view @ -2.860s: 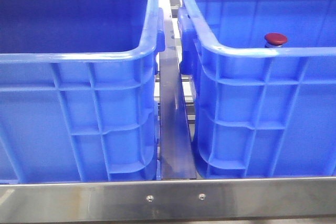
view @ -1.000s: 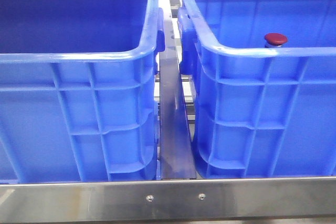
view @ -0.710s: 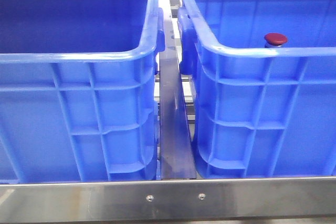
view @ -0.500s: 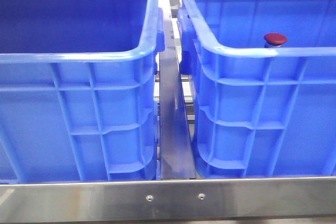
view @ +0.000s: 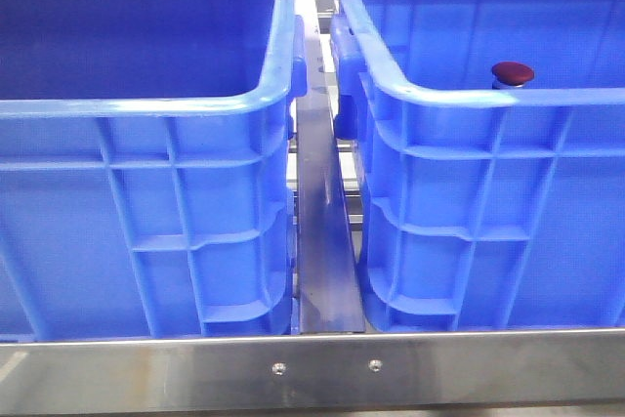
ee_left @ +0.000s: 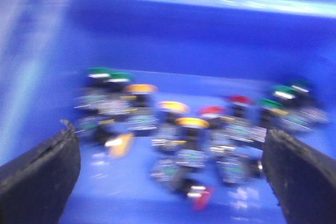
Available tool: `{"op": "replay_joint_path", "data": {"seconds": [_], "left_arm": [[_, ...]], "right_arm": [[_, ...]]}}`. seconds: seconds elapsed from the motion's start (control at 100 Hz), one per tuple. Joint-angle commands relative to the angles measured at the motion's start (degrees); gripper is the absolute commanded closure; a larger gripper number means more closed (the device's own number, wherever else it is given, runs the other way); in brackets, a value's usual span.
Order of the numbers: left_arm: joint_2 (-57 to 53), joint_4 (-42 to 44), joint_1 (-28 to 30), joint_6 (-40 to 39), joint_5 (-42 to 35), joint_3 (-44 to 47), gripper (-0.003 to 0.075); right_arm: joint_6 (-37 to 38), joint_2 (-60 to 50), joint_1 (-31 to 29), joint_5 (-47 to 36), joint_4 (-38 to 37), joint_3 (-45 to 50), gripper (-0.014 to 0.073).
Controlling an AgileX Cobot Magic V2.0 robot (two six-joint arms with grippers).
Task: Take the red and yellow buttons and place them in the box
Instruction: 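Release the left gripper and carry the yellow button toward the other bin, then lower the yellow button beside the red one and open the right gripper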
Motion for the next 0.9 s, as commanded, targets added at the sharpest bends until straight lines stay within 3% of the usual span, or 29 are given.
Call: {"op": "replay_joint_path", "data": {"seconds": [0.0,0.16,0.28,0.34,0.49,0.58,0.89], "left_arm": [[-1.96,0.54,2.03,-0.36,-3.46,0.14,0.0062],[-3.84,0.54,1.34,2.44,-4.24,1.94,0.0072],[-3.84,0.66,-0.22,4.60,-5.30,2.43,0.0170],[-3.84,0.82,-1.22,4.60,-5.81,2.68,0.0258],[-3.84,2.55,-2.90,4.69,-6.46,2.97,0.0587],[-3.84,2.55,-2.90,4.69,-7.04,2.97,0.0743],[-3.84,2.93,-2.90,4.69,-7.13,2.97,0.0739]], "right_arm": [[-3.47,-1.21,-1.40,0.10,6.37,-1.90,0.0379],[-9.50,-1.21,-2.15,-6.70,6.37,-1.90,0.0379],[-14.29,-1.21,-2.15,-11.84,6.37,-1.90,0.0379],[-17.08,-1.16,-2.15,-14.49,6.37,-1.90,0.0379],[-21.27,0.01,-2.15,-17.90,6.42,-1.90,0.0379],[-23.91,2.28,-2.15,-18.35,7.53,-1.90,0.0379],[-30.51,14.61,-2.15,-18.17,8.63,-2.96,0.0379]]}}
